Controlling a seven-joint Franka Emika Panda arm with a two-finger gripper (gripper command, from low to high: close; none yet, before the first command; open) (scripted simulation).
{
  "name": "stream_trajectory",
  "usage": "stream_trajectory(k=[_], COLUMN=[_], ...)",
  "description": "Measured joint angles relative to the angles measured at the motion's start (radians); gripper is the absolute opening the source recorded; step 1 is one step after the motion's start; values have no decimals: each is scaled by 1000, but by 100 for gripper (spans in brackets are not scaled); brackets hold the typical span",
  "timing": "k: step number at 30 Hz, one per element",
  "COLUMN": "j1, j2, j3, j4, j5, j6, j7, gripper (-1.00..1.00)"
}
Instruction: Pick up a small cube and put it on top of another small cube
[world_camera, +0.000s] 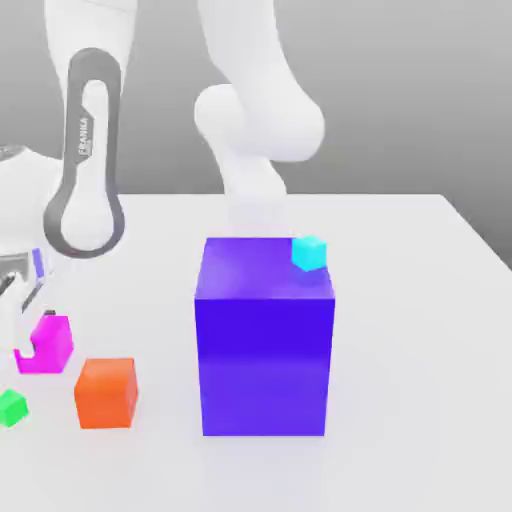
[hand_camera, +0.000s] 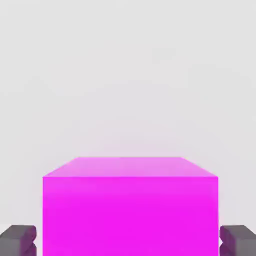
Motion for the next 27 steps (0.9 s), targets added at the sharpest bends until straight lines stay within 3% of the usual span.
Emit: stream_trajectory(k=[5,12,27], j1=[-5,27,80], j2=[2,-200,-147], j3=[5,-61,28], j4=[0,-24,167], j5=[-2,-186,-187], j6=[2,-170,-312], j7=[2,120,-191], gripper=[-100,-100,-100])
